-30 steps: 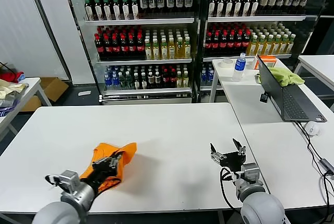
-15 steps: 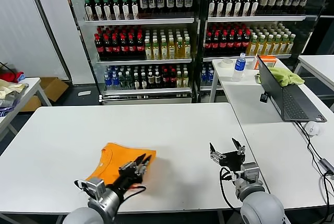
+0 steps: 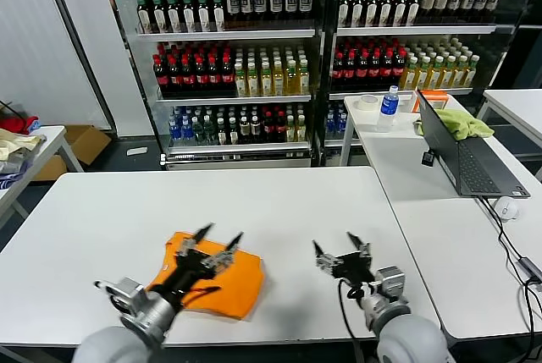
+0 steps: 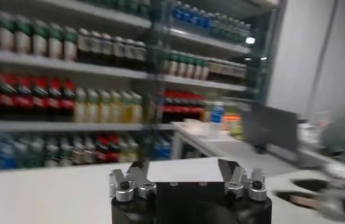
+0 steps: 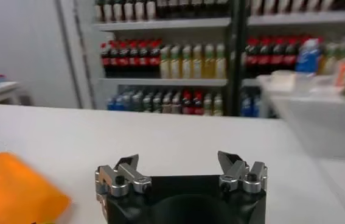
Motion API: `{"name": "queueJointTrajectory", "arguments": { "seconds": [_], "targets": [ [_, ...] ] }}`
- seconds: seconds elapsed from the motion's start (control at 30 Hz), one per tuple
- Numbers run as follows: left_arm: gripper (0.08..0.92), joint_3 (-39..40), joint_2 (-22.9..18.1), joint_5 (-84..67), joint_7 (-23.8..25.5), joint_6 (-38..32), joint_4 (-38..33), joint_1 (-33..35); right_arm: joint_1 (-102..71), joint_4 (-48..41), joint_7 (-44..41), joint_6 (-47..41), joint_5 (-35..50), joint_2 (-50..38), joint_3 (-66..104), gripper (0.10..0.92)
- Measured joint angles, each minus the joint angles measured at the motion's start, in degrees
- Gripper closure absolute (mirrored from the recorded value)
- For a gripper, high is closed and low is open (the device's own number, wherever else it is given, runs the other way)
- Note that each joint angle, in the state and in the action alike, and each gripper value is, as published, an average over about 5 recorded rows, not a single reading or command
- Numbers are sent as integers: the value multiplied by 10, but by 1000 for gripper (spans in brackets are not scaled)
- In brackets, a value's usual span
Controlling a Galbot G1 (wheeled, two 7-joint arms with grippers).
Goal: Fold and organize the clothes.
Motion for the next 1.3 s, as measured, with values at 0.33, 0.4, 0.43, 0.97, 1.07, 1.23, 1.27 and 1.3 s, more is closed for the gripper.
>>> {"name": "queueJointTrajectory", "arguments": {
  "seconds": [0.33, 0.4, 0.43, 0.97, 1.07, 1.23, 1.27, 1.3],
  "targets": [
    [177, -93, 18, 37, 0, -18, 14, 28, 39, -37, -23, -12, 37, -2, -103, 203],
    [177, -104, 17, 46, 1, -19, 15, 34, 49, -47, -23, -13, 44, -3, -121, 203],
    [177, -109, 17, 50, 1, -20, 15, 38, 55, -52, -23, -14, 47, -3, -129, 203],
    [177, -151, 8, 79, -9, -28, 12, 67, 119, -120, 10, -18, 107, 21, -209, 267],
    [177, -151, 7, 82, -12, -28, 14, 69, 122, -127, 20, -18, 119, 25, -213, 354],
    [177, -150, 2, 84, -18, -28, 13, 70, 124, -135, 31, -18, 133, 33, -216, 492],
    [177, -150, 2, 85, -19, -28, 13, 71, 124, -136, 32, -18, 134, 35, -216, 527],
    [177, -149, 1, 85, -20, -28, 13, 71, 125, -138, 33, -18, 136, 36, -216, 553]
  ]
}}
